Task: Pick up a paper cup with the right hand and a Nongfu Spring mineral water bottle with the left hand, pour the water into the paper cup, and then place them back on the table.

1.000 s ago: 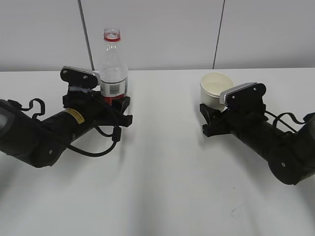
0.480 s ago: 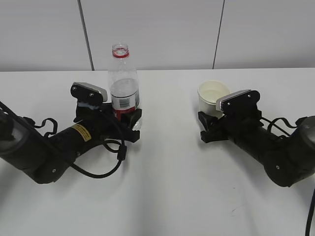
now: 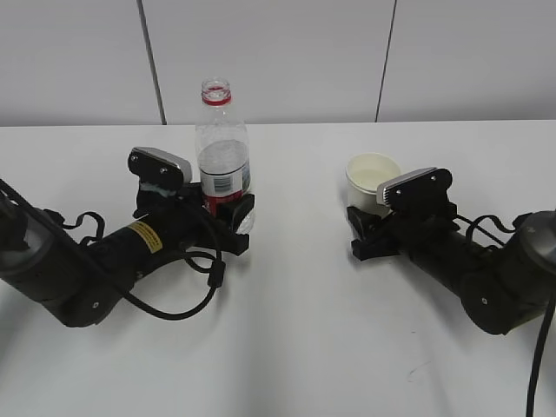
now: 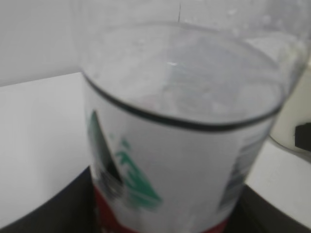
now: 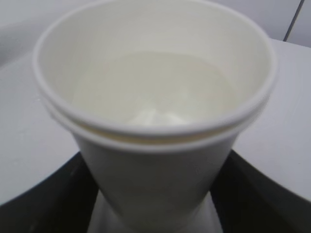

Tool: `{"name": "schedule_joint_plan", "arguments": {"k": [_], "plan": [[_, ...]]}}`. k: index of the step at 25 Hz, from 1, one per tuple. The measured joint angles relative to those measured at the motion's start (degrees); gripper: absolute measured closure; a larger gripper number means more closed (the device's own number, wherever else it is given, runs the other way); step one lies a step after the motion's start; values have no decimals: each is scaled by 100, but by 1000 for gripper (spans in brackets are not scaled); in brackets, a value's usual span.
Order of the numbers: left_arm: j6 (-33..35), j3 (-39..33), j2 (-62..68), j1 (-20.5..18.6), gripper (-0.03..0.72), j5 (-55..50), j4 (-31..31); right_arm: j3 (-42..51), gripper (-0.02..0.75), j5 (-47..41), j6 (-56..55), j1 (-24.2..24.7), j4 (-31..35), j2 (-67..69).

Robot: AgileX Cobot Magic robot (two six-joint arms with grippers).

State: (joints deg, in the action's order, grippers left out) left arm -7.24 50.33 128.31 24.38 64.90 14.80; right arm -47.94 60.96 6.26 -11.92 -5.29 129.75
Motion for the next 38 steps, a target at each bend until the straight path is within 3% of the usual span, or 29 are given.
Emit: {"name": "schedule_joint_plan", "arguments": {"k": [3,6,11,21,31,38], "plan": [[0,0,4,0,288,5,6,0,224,0,0,0,0,0],[23,0,4,0,273,5,18,0,158,12,0,0,0,0],[132,0,4,0,169,-63,93,-10,86,54,0,0,0,0],[154,-475,-290,-91,137,-396,72,665,85,110,-73,0,173,-502],[513,-1192,-1038,-700,135,-809,-273,1188,130,135,-75,14,1083,-811],[724,-1214,-1319,-1147,135,-1275,-608,1201,144,135,-110,621,1248,-844]]}}
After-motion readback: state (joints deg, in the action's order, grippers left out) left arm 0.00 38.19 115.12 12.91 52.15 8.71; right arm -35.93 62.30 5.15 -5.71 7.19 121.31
